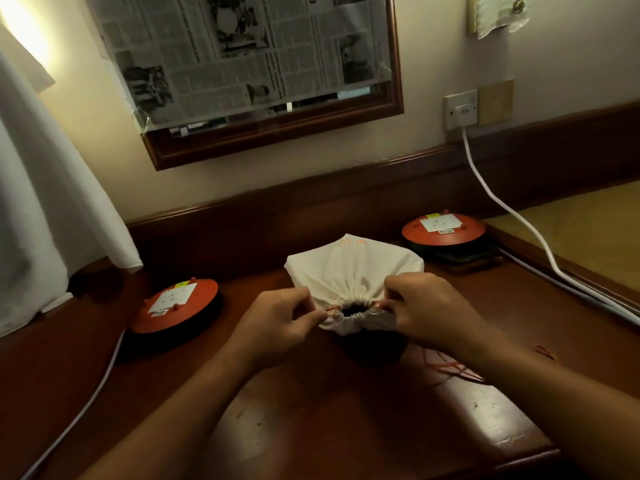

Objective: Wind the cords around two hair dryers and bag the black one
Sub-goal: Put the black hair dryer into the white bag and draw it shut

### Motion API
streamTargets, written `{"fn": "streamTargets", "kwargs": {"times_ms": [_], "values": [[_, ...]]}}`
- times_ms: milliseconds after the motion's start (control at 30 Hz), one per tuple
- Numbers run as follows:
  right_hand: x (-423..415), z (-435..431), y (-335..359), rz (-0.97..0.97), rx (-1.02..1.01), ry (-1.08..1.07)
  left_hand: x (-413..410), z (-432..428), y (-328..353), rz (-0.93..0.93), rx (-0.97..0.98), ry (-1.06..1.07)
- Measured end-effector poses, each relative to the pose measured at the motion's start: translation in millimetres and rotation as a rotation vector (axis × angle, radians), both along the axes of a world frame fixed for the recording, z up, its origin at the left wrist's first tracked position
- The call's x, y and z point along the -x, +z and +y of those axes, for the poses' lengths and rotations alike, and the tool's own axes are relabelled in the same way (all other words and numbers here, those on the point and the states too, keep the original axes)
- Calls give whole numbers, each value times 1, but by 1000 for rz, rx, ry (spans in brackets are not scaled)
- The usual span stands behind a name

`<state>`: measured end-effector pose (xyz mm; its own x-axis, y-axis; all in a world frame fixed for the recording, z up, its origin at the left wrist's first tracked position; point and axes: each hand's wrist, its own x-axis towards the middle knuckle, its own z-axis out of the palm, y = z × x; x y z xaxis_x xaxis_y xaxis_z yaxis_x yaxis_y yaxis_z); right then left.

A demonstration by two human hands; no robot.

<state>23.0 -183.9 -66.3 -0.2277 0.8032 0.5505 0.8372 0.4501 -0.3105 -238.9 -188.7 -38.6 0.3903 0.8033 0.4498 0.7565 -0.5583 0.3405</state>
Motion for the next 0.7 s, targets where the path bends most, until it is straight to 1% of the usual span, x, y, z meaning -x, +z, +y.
{"fn": "streamTargets", "kwargs": {"times_ms": [100,267,467,567,700], "values": [[-8,-2,9,13,-29,11,4,-10,7,-68,-3,-6],[-12,2,8,-39,-82,14,16,-23,8,-89,13,-2],[-18,6,1,-37,-135,62,22,-32,7,-114,67,-22],[-25,10,-9,-28,-125,54,16,-36,8,-106,72,-51],[-29,14,-28,5,-35,-33,9,-36,5,-95,77,-104]]}}
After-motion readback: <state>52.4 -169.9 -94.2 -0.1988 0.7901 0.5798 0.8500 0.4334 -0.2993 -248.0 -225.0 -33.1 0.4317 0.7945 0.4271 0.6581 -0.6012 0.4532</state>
